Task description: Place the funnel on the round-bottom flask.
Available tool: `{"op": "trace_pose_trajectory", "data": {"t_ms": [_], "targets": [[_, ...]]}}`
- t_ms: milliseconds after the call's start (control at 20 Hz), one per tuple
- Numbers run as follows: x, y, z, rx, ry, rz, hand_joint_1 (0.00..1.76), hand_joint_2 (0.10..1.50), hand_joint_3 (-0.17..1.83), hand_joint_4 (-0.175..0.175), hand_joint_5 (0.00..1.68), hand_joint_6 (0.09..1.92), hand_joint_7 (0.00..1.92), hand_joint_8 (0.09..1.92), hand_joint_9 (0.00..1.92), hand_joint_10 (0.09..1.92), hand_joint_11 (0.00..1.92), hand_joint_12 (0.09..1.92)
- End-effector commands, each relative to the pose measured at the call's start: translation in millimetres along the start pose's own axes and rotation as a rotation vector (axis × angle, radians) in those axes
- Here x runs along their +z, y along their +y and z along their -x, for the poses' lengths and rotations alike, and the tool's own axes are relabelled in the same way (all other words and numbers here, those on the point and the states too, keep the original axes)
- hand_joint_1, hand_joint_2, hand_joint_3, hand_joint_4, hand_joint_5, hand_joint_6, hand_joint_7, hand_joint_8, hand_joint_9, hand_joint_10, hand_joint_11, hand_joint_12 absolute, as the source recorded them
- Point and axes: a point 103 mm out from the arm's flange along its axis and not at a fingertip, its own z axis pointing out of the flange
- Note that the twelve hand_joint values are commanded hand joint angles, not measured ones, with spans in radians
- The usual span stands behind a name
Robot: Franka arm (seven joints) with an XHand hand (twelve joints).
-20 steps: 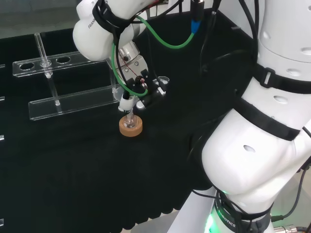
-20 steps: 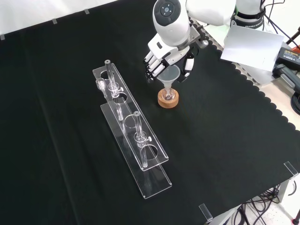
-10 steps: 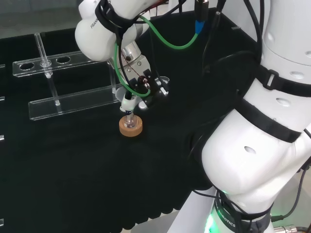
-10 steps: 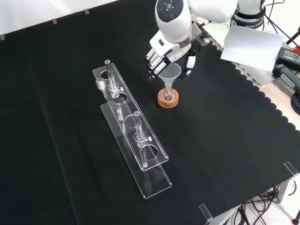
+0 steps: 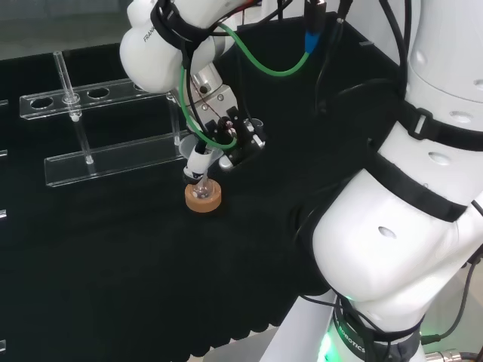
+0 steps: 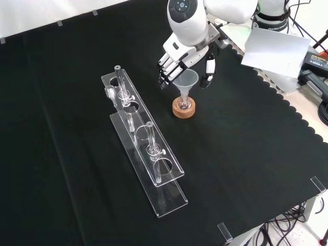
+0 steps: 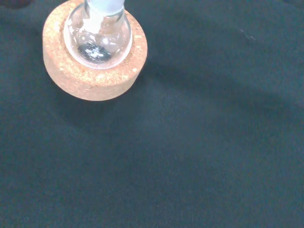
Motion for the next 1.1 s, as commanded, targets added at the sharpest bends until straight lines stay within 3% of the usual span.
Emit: {"op": "trace_pose_trajectory", "data": {"t_ms": [50, 400, 650, 850, 1100], "targets": [[-2.4, -4.6, 0.2, -0.042, 0.032, 0.043, 0.49, 0.64, 0.30, -0.046, 0.19, 0.09, 0.00, 0.47, 0.22, 0.71, 0.16, 1.41], [-15.8, -15.7, 2.8, -0.068, 0.067, 0.120, 0.41, 0.65, 0.18, -0.038, 0.12, 0.09, 0.00, 0.22, 0.08, 0.75, 0.06, 1.46], [-29.7, -24.3, 12.1, -0.074, 0.073, 0.157, 0.41, 0.67, 0.14, -0.042, 0.14, 0.09, 0.00, 0.33, 0.12, 0.74, 0.07, 1.45], [-40.4, -28.7, 30.7, -0.072, 0.085, 0.173, 0.43, 0.70, 0.12, -0.046, 0.23, 0.09, 0.03, 0.51, 0.22, 0.70, 0.09, 1.44], [-46.1, -30.5, 55.0, -0.064, 0.109, 0.173, 0.47, 0.72, 0.12, -0.046, 0.27, 0.09, 0.05, 0.57, 0.29, 0.69, 0.11, 1.43]]}}
